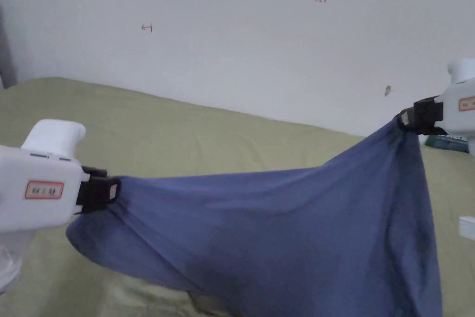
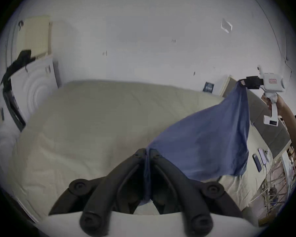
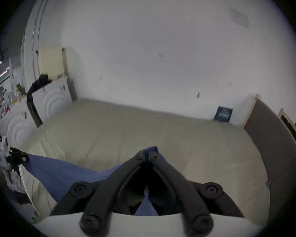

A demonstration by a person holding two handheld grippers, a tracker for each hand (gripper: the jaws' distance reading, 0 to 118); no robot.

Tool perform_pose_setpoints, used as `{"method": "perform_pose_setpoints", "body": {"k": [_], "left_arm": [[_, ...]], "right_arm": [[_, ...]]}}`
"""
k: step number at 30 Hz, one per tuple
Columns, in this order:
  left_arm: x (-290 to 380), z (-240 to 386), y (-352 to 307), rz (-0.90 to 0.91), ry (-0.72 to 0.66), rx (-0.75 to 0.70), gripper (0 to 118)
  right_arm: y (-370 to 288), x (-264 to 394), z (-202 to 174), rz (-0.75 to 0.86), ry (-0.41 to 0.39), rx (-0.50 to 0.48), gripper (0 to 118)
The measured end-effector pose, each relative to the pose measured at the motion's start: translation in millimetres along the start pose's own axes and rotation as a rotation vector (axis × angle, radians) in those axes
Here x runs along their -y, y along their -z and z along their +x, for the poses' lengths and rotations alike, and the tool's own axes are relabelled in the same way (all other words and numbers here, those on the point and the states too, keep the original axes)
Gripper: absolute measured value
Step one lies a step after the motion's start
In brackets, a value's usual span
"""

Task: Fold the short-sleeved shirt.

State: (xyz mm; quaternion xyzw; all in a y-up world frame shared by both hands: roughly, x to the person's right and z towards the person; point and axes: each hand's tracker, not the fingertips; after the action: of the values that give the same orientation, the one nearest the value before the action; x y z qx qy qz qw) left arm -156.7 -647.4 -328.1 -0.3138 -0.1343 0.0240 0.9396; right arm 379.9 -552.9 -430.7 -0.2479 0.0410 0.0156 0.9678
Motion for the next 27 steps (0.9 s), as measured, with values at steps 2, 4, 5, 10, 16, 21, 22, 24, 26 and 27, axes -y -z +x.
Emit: {"method": "perform_pose_setpoints", "body": {"k": [2,4,5,10,16,21,22,24,26,27], "left_arm": [[-37.1,3.2,4.0,0.03,0.051,-0.018,6],[-77.6,6.6,5.3,0.07,0.093,-0.054,6],[-88.0,8.1,7.0,0.068,0.107,-0.053,6],[-81.0,5.8,4.0,0.131,0.123,-0.089,6],[-219.6,35.8,36.0,0.195,0.16,-0.138,6],[-278.2,-7.9,67.7,0.248,0.172,-0.18,6],[-282.8,-0.3,61.1,0.266,0.173,-0.189,6],[-289.5,18.5,42.6,0.299,0.17,-0.204,6],[-306.1,20.6,39.8,0.325,0.161,-0.216,6],[-315.2,22.3,37.1,0.353,0.162,-0.212,6]], "right_arm": [[-5.3,-14.1,5.2,0.022,0.001,0.012,1],[-41.1,-34.2,-6.3,0.097,-0.008,0.052,1],[-47.8,-43.4,-8.7,0.111,-0.026,0.07,1],[-57.4,-86.9,3.5,0.218,0.023,0.131,1],[-57.6,-135.0,21.3,0.353,0.026,0.194,1],[-69.3,-170.3,23.0,0.437,0.013,0.222,1],[-72.4,-177.0,23.3,0.443,0.01,0.213,1],[-79.7,-186.4,22.1,0.491,0.016,0.219,1],[-86.1,-196.2,21.5,0.524,0.021,0.227,1],[-91.3,-199.1,20.9,0.531,0.023,0.218,1]]}}
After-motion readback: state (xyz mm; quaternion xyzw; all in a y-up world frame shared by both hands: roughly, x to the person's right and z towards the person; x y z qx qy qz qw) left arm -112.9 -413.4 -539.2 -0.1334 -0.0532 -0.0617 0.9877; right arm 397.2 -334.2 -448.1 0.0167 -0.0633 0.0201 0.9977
